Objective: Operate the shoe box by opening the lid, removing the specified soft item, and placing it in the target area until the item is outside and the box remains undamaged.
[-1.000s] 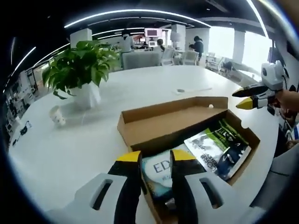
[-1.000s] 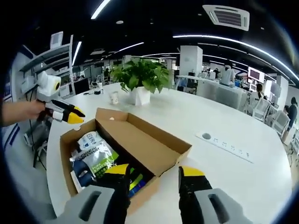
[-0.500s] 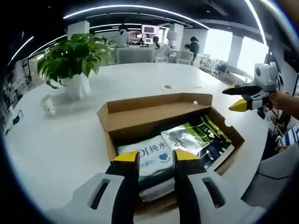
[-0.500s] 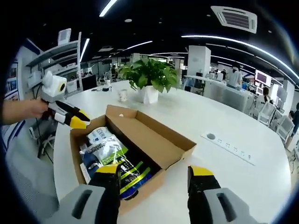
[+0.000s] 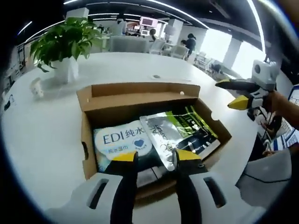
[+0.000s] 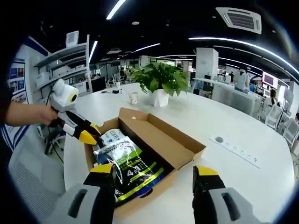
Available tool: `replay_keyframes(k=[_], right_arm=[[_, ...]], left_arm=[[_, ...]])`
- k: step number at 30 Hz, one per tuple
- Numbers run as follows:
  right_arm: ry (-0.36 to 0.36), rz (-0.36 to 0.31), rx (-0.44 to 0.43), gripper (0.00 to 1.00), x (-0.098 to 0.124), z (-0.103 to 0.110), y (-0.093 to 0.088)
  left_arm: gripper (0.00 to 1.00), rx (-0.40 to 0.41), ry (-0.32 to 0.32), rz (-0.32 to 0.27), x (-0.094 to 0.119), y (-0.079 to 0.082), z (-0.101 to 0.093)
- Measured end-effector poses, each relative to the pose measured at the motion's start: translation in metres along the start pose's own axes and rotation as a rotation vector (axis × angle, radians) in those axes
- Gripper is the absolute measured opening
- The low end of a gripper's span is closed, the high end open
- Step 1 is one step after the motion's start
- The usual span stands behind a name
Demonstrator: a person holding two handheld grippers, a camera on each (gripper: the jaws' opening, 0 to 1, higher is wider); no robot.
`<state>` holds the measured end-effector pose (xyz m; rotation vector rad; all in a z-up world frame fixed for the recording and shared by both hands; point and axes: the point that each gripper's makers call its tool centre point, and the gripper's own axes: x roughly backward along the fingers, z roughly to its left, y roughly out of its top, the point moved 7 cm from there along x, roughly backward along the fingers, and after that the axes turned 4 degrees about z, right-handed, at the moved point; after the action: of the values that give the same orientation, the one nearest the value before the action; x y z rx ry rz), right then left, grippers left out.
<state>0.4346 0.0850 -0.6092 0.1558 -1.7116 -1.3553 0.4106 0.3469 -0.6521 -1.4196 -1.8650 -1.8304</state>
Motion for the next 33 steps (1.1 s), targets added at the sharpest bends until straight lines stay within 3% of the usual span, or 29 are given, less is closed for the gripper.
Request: replay_keyframes(k=[10, 19, 33], right_arm=[[0.022, -0.006, 0.019, 0.65, 0.006, 0.007, 0.0], [0.052, 0.003, 0.036, 0.63, 0.008, 0.015, -0.002], [0.064, 0.024, 0.029, 0.59, 0.005, 0.019, -0.01]], left_arm=[[0.28, 0.042, -0.036, 0.082, -0.014, -0.004, -0.006], [0.24, 0.209, -0.112, 0.147, -0.024, -0.008, -0.006], [0.15, 0.276, -0.173, 0.188, -0.034, -0.01, -0.008]])
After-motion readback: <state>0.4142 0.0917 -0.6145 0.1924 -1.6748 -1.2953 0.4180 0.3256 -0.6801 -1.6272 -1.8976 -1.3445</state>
